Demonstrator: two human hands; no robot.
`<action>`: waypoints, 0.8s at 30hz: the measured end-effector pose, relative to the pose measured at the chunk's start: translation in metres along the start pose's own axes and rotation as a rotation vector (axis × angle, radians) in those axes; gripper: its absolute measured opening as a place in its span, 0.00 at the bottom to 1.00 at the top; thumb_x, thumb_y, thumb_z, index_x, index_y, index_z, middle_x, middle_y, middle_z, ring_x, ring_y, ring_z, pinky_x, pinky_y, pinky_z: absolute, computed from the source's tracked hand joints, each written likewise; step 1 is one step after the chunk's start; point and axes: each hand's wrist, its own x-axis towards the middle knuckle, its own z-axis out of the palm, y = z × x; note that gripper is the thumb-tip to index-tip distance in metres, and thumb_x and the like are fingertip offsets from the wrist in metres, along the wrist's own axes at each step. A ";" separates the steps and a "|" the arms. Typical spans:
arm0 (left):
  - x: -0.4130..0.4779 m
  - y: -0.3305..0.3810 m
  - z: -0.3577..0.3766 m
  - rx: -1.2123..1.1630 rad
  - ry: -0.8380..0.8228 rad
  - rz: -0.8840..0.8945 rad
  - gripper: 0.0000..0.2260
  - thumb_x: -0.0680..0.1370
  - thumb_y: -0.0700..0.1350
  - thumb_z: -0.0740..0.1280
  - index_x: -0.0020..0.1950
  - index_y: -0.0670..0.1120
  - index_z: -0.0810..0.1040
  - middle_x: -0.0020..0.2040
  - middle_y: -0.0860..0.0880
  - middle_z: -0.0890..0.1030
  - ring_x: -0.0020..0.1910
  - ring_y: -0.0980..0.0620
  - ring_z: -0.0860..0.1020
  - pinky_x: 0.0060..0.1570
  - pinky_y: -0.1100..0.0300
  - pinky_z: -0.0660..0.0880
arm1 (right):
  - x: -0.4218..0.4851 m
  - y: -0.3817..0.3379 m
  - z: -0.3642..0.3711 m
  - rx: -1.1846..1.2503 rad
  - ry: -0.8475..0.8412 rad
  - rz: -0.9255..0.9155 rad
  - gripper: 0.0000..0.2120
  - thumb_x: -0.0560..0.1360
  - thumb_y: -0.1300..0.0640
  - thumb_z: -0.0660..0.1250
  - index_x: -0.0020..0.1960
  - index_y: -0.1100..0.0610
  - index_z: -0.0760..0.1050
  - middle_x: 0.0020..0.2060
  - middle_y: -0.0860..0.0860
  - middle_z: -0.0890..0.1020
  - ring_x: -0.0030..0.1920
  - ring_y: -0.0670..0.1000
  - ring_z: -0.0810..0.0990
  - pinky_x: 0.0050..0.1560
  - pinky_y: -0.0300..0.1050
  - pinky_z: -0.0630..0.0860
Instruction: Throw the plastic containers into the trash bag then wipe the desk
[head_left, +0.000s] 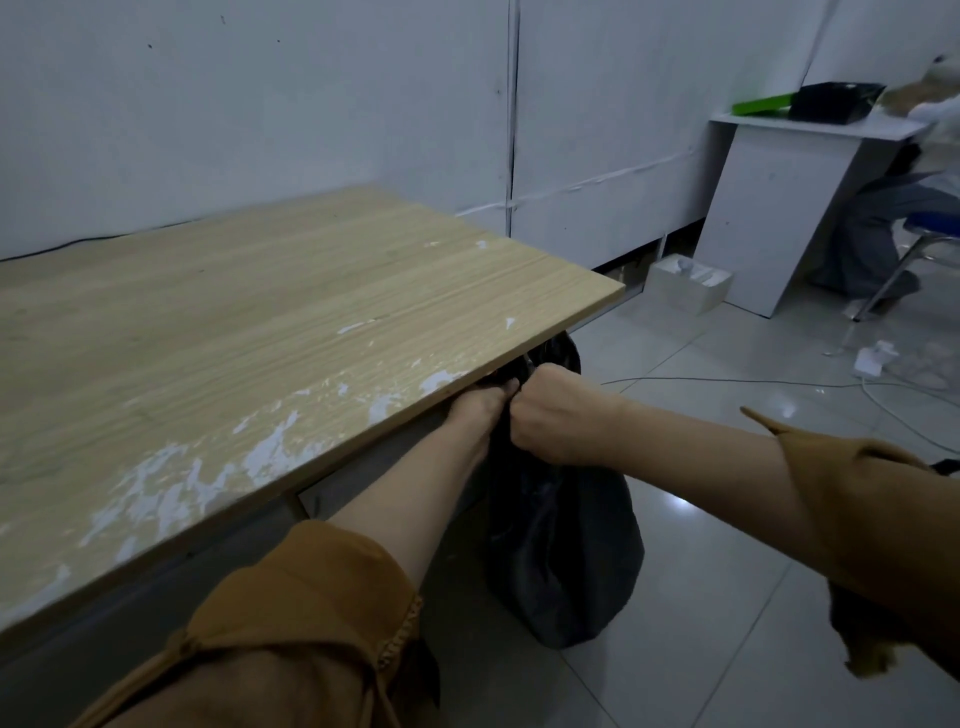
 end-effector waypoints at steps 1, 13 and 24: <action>0.001 0.001 0.002 -0.044 0.019 -0.030 0.10 0.79 0.40 0.62 0.53 0.34 0.78 0.40 0.42 0.77 0.29 0.52 0.69 0.19 0.67 0.67 | -0.002 -0.004 -0.001 0.023 0.013 -0.013 0.14 0.79 0.62 0.55 0.47 0.59 0.79 0.42 0.54 0.82 0.34 0.52 0.68 0.33 0.44 0.62; 0.017 -0.008 0.009 0.165 0.113 0.024 0.17 0.81 0.48 0.59 0.65 0.40 0.71 0.65 0.39 0.74 0.63 0.42 0.73 0.64 0.50 0.70 | -0.026 -0.012 0.011 0.225 0.083 0.128 0.17 0.82 0.53 0.53 0.50 0.59 0.78 0.44 0.54 0.82 0.43 0.56 0.81 0.41 0.48 0.73; -0.080 -0.005 -0.062 0.684 -0.247 0.625 0.07 0.81 0.45 0.59 0.55 0.49 0.75 0.52 0.52 0.80 0.48 0.59 0.78 0.45 0.69 0.73 | -0.024 -0.002 -0.034 0.330 0.342 0.281 0.43 0.65 0.25 0.41 0.63 0.55 0.70 0.59 0.51 0.75 0.59 0.53 0.74 0.58 0.47 0.68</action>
